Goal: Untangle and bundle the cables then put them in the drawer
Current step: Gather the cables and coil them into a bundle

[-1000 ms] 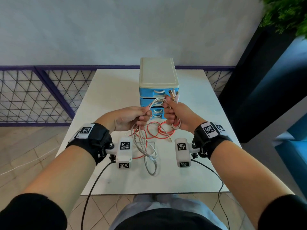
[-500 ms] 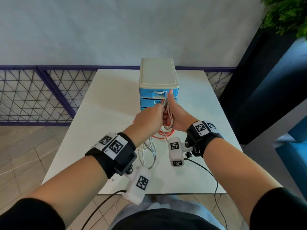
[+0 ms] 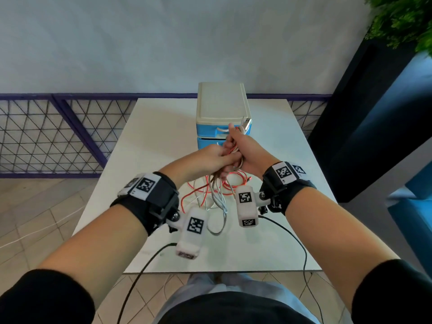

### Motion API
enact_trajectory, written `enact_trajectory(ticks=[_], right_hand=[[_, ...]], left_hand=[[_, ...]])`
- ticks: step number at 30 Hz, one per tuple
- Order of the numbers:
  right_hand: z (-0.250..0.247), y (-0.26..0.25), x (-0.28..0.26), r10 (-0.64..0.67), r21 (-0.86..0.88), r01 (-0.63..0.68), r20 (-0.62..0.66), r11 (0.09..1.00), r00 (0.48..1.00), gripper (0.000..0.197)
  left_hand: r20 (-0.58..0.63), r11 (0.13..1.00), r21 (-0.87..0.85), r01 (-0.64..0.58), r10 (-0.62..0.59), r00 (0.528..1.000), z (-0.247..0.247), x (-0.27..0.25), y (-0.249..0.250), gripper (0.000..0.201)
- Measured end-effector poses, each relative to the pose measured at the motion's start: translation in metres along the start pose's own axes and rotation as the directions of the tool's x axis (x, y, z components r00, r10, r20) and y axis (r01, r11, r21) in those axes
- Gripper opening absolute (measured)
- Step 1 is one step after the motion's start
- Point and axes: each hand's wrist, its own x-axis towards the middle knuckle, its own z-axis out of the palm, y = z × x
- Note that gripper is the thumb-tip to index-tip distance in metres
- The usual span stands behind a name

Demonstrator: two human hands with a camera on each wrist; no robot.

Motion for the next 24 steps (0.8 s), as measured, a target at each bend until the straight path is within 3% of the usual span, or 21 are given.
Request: enact_trajectory(ticks=[3, 8, 12, 14, 17, 24], right_hand=[[0.008, -0.002, 0.000, -0.064, 0.185, 0.064, -0.006, 0.981, 0.998, 0.040], [0.021, 0.005, -0.005, -0.096, 0.357, 0.098, -0.025, 0.929, 0.995, 0.039], [0.020, 0.004, -0.002, -0.113, 0.442, 0.129, -0.063, 0.888, 0.992, 0.043], [0.019, 0.000, -0.002, -0.112, 0.461, 0.128, -0.062, 0.878, 0.992, 0.043], [0.023, -0.003, -0.005, -0.117, 0.483, 0.128, -0.054, 0.866, 0.992, 0.044], [0.021, -0.008, -0.011, -0.063, 0.445, 0.060, -0.010, 0.894, 0.998, 0.044]], left_hand=[[0.092, 0.967, -0.255, -0.002, 0.026, 0.995, -0.006, -0.006, -0.013, 0.033], [0.033, 0.948, -0.310, -0.072, 0.087, 0.996, -0.003, -0.016, -0.027, 0.040], [0.026, 0.936, -0.351, -0.023, 0.034, 0.999, -0.001, -0.020, -0.029, 0.071], [0.039, 0.920, -0.391, -0.028, 0.046, 0.998, 0.002, -0.021, -0.034, 0.064], [0.018, 0.948, -0.304, -0.091, 0.101, 0.995, 0.011, -0.019, -0.039, 0.045], [-0.044, 0.983, -0.086, -0.162, 0.159, 0.986, 0.017, -0.013, -0.042, 0.037]])
